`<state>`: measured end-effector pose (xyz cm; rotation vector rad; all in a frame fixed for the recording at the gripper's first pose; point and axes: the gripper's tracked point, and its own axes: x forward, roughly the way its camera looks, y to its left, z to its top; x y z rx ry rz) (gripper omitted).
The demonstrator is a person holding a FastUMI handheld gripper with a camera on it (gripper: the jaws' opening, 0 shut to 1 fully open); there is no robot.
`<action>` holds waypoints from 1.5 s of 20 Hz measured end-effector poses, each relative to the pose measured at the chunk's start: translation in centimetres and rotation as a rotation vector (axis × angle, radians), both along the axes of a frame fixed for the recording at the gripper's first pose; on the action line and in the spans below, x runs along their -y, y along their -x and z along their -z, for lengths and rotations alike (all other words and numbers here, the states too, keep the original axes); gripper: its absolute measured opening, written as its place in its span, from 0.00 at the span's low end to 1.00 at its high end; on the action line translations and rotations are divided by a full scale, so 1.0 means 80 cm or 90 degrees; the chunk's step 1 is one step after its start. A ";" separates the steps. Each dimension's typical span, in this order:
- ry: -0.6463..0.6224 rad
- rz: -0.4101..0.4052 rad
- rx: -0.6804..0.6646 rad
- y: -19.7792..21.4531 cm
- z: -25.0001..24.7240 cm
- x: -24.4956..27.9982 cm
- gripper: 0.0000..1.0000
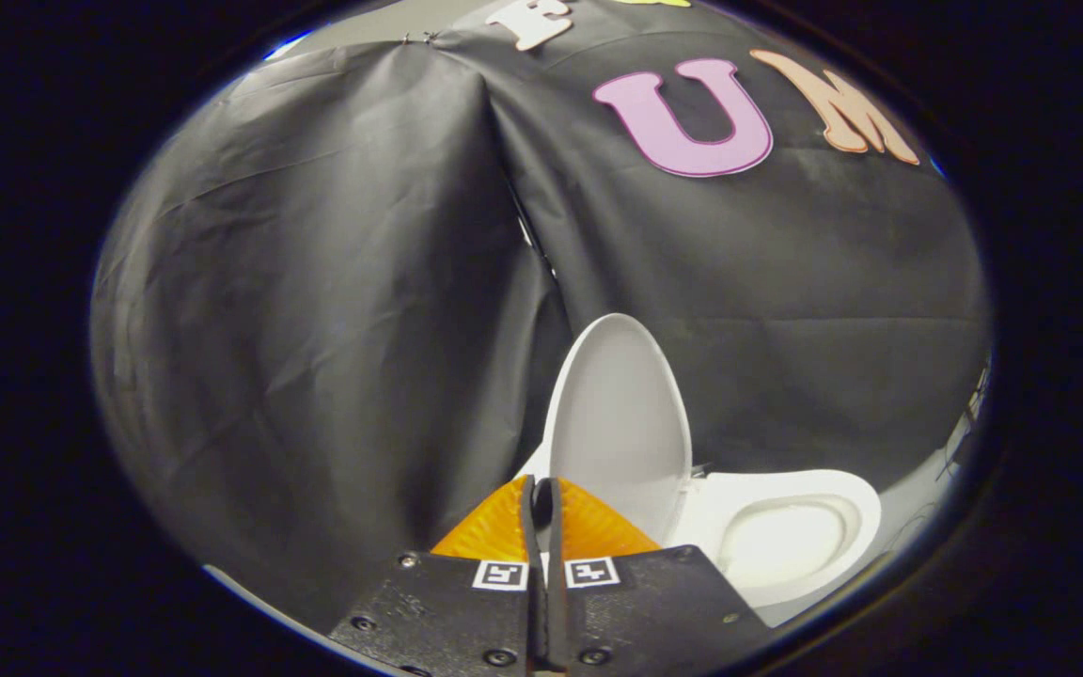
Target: Open the toilet lid.
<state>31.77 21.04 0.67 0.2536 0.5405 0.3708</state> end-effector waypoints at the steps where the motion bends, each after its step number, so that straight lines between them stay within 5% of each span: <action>1: -0.002 -0.006 -0.002 0.000 -0.002 0.000 0.00; 6: 0.012 -0.020 0.006 0.000 0.000 -0.001 0.00; 11: 0.021 -0.060 0.030 0.011 -0.002 -0.014 0.31; 17: -0.016 -0.057 0.047 0.023 -0.019 0.007 0.34; 30: -0.005 0.052 0.198 0.088 -0.120 0.237 0.37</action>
